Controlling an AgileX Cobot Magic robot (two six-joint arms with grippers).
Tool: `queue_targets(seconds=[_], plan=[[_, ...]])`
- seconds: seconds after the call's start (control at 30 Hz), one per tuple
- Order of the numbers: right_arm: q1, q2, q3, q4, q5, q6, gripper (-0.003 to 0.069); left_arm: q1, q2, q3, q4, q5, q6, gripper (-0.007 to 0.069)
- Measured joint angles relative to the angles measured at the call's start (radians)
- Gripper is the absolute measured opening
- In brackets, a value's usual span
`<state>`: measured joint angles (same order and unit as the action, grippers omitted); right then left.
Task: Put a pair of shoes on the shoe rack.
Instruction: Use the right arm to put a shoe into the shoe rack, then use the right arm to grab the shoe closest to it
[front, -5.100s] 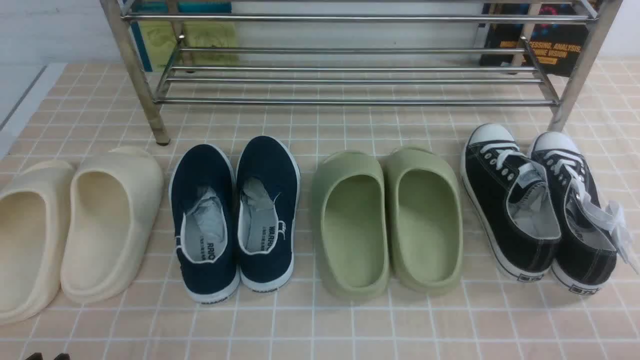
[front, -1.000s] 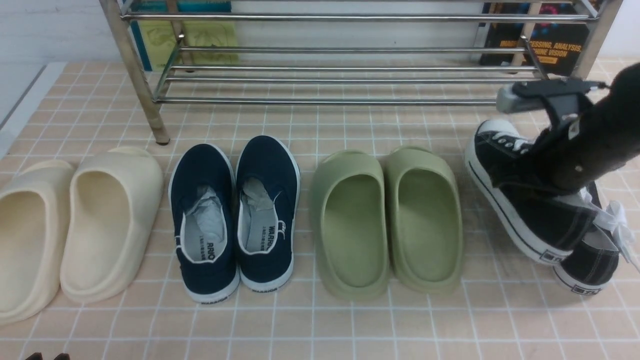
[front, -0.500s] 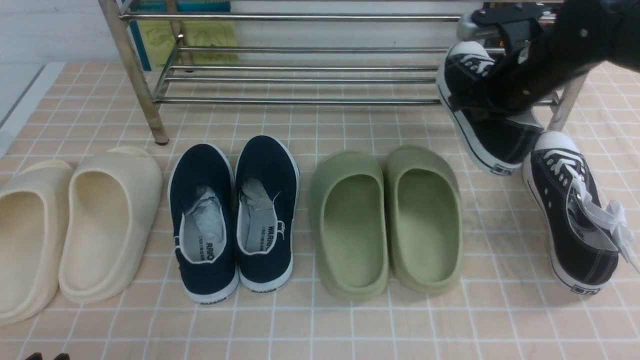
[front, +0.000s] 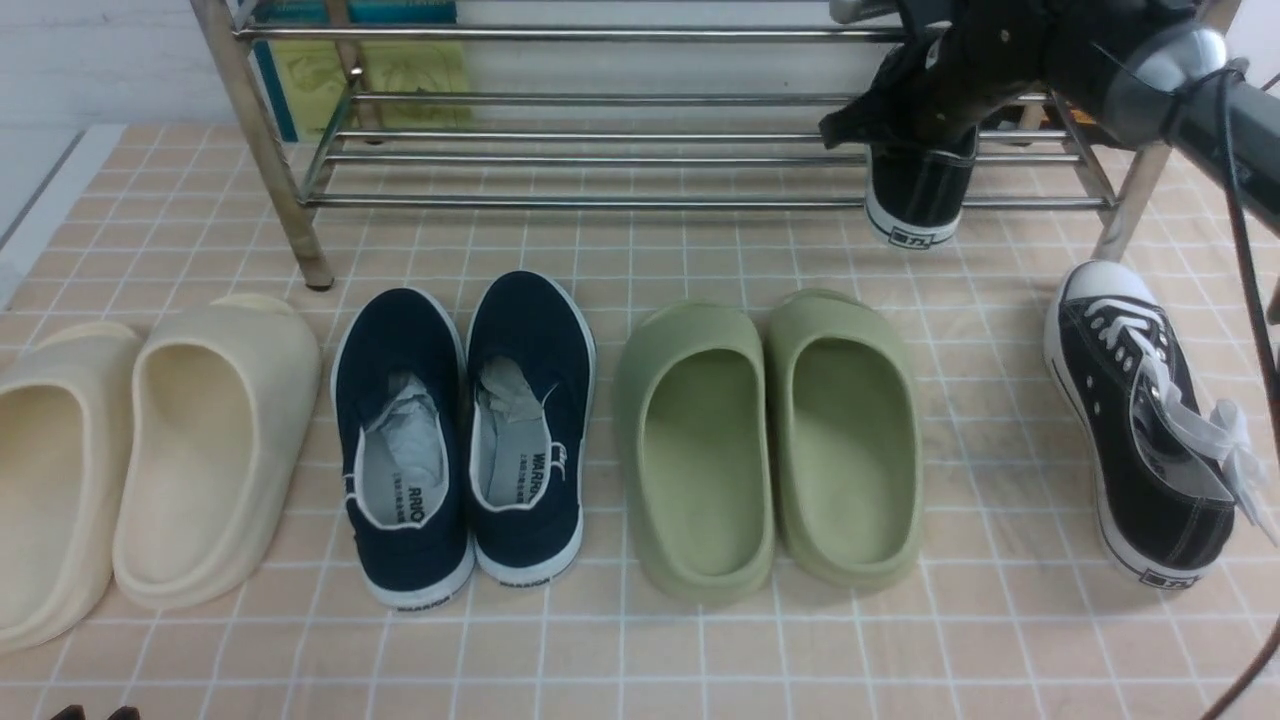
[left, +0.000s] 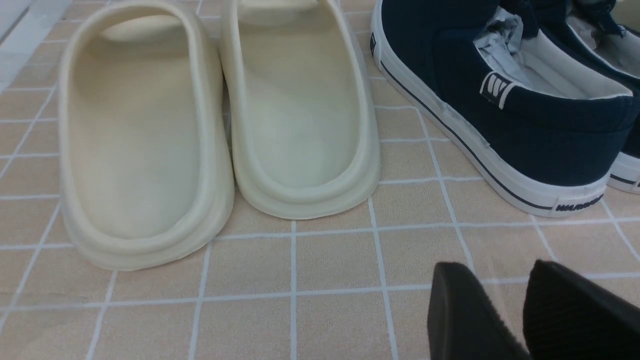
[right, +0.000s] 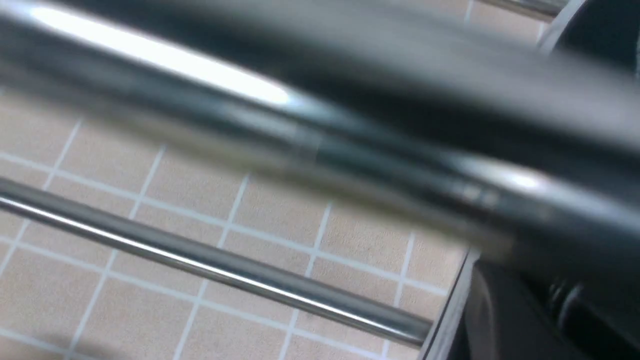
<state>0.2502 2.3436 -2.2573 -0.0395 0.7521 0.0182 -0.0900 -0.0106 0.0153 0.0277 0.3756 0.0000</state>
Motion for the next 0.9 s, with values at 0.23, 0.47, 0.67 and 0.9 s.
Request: queue_targets(seconds=[0.23, 0.47, 0.67, 0.9], plan=[[0.0, -0.183, 0.139, 0.017, 0.014, -0.001, 0.0451, 0.0, 0.0, 0.0, 0.0, 0.0, 0.0, 0.024], [-0.016, -0.45, 0.31, -0.046, 0.295, 0.054, 0.0537, 0.0, 0.0, 0.0, 0.0, 0.0, 0.0, 0.024], [-0.073, -0.543, 0.715, -0.075, 0.361, 0.147, 0.054, 0.0, 0.0, 0.0, 0.0, 0.0, 0.0, 0.024], [-0.113, -0.55, 1.049, -0.079, 0.054, 0.26, 0.0503, 0.0, 0.0, 0.0, 0.0, 0.0, 0.0, 0.024]])
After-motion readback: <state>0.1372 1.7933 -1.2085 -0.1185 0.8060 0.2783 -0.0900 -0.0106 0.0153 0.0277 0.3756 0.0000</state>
